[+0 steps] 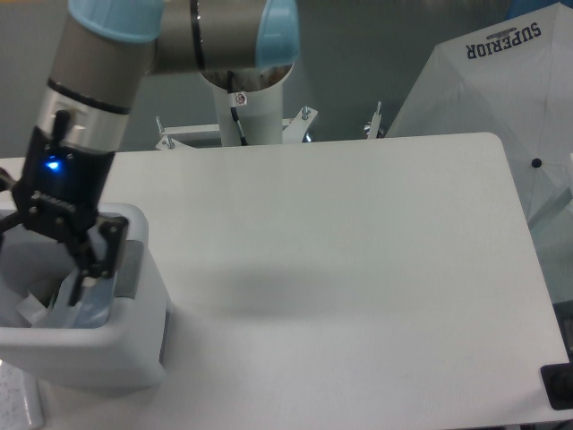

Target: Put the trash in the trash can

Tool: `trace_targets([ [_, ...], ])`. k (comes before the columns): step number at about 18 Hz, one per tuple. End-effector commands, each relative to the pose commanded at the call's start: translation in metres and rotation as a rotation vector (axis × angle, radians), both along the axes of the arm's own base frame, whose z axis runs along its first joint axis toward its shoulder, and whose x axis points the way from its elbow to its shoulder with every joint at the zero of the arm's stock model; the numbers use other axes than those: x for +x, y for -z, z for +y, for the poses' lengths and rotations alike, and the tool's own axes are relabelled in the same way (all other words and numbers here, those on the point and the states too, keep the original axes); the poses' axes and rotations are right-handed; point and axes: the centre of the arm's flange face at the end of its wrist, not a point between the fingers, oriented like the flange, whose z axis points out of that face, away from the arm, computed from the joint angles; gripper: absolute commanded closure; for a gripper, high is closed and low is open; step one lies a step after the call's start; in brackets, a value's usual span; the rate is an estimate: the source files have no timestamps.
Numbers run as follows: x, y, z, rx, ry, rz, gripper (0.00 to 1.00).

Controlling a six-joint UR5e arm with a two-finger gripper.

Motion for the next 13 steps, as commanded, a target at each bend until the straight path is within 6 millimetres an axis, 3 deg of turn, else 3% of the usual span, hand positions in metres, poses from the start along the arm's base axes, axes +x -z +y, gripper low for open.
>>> trace_targets([
  [3,-0.033,-0.005,-0.021,0.002,-0.062,0.008,0.0],
  [5,-0.045,-0.004,-0.03,-0.005,-0.058,0.042,0.0],
  [7,-0.047,0.004,-0.036,-0.03,-0.01,0.094,0.0],
  [13,-0.037,0.001,-0.072,-0.205,0.08,0.286,0.0],
])
